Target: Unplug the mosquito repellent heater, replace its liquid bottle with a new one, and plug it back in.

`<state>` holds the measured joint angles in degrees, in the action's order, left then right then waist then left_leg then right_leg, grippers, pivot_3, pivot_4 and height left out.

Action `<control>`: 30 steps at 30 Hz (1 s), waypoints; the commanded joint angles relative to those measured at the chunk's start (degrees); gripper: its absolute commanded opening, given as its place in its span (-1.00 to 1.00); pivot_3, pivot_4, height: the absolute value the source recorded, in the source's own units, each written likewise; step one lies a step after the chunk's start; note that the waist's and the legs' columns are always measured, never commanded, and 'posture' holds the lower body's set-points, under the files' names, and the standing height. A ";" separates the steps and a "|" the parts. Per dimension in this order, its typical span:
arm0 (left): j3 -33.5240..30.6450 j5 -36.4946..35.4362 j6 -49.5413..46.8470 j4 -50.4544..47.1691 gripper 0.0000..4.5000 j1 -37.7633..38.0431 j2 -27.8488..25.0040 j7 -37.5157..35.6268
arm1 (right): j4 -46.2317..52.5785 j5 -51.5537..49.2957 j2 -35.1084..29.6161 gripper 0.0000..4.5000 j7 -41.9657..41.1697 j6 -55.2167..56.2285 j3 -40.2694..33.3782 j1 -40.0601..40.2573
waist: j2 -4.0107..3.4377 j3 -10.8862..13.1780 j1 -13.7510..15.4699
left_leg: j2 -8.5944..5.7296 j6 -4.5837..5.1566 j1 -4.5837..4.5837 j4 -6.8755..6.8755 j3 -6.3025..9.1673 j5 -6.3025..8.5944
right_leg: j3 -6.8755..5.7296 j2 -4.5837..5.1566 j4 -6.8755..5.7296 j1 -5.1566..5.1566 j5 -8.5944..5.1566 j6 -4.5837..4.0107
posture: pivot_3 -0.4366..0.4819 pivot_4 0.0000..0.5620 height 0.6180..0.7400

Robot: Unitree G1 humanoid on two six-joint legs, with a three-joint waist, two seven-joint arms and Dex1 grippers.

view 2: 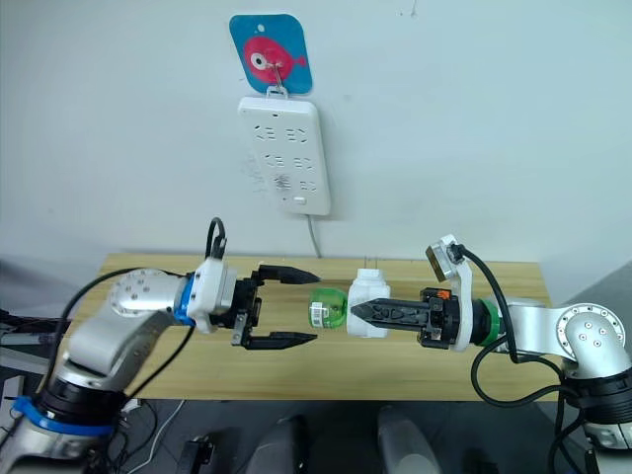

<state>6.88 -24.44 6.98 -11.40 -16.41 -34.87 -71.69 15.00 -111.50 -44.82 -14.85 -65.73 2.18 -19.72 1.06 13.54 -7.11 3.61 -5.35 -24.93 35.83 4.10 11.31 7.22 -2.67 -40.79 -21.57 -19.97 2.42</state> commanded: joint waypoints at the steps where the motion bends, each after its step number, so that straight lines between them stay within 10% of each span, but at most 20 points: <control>1: -2.20 2.75 15.70 1.80 1.00 -0.51 2.90 -0.74 | 1.34 -1.50 -0.24 0.35 -1.05 -0.27 -0.40 -0.79 | 0.01 0.00 0.56 | 0.00 0.00 0.00 0.03 0.00 0.00 | 0.00 -0.01 -0.01 0.00 0.01 -0.02 | -0.39 -0.28 0.87; 10: -0.05 1.09 21.54 6.36 1.00 -3.57 4.37 -3.34 | 0.94 -1.50 -0.03 0.35 -1.14 -0.52 -0.10 -1.47 | 0.01 0.00 0.61 | 0.00 0.01 0.00 0.09 0.00 0.00 | 0.00 -0.02 -0.06 0.01 -0.07 0.12 | -0.38 -0.28 0.87; 18: 1.43 -0.94 15.11 2.97 -0.03 -4.78 4.73 -1.65 | 1.15 -1.50 0.12 0.35 -0.90 -0.23 -0.01 -1.31 | 0.01 0.00 0.54 | 0.00 0.01 0.00 0.07 0.04 0.00 | -0.04 -0.03 -0.08 0.01 -0.03 0.06 | -0.39 -0.27 0.87; 22: 2.00 -6.69 -7.53 -1.36 -0.03 -4.24 -0.35 1.83 | 1.28 -1.50 0.05 0.35 -0.94 -0.25 0.08 -1.18 | 0.01 0.01 0.48 | 0.00 0.01 0.01 0.08 0.06 0.00 | -0.04 -0.03 -0.11 0.01 -0.06 0.12 | -0.37 -0.29 0.87; 26: -0.16 -36.68 -52.94 -2.37 -0.03 -10.39 -10.10 9.29 | 1.36 -1.50 -0.16 0.35 -1.14 -0.52 0.44 -1.28 | 0.01 0.07 0.17 | 0.02 0.01 0.00 0.09 0.23 0.00 | -0.17 -0.05 -0.21 0.01 -0.08 0.15 | -0.36 -0.30 0.87; 30: -2.48 -43.38 -63.93 -0.71 -0.03 -13.93 -11.36 11.12 | 1.43 -1.50 -0.63 0.35 -1.50 -0.72 0.82 -1.54 | -0.01 0.09 -0.03 | 0.00 0.02 0.00 0.09 0.29 0.00 | -0.26 -0.07 -0.18 0.02 -0.09 0.15 | -0.37 -0.30 0.87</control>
<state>8.73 -64.44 -53.88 -13.08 -29.37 -45.87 -62.51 15.06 -111.64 -44.49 -15.26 -65.45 3.51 -21.31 1.05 13.63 -7.13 3.61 -5.33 -24.94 35.93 4.38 11.31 6.96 -2.75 -40.94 -21.55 -20.05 2.57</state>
